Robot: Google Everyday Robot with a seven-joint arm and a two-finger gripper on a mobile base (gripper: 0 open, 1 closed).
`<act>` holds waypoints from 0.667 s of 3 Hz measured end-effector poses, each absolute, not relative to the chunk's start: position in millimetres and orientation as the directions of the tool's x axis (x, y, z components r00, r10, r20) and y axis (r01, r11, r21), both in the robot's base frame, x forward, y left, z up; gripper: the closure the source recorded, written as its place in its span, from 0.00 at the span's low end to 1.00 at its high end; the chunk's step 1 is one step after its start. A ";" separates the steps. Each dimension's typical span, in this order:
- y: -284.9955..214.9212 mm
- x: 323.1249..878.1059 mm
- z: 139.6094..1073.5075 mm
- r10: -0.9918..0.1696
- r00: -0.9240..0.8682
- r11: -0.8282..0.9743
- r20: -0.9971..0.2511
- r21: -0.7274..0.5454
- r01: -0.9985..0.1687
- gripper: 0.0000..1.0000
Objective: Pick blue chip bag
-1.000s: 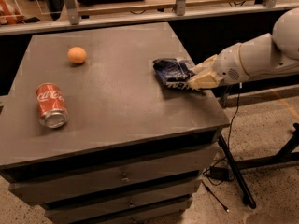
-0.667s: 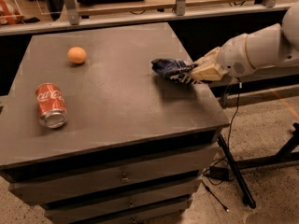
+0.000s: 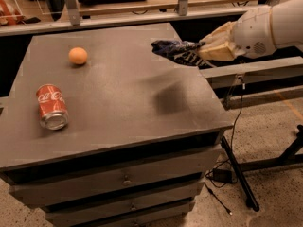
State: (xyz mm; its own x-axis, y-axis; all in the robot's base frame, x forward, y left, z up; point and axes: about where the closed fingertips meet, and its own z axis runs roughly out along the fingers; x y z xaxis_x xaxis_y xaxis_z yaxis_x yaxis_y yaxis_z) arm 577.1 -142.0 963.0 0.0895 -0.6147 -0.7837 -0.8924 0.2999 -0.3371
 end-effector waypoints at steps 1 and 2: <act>-133.4 571.2 988.2 -0.591 0.199 0.198 -0.781 -0.380 -0.904 1.00; -134.7 556.7 1000.0 -0.594 0.230 0.145 -0.771 -0.384 -0.912 1.00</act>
Offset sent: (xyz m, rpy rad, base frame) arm -0.0042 0.0068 0.0193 0.0086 -0.0395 0.0860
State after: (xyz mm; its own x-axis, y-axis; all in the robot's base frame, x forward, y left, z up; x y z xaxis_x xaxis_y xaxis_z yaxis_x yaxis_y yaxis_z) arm 556.7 -134.7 1000.0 0.2304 -0.5942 -0.7706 -0.9118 0.1447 -0.3842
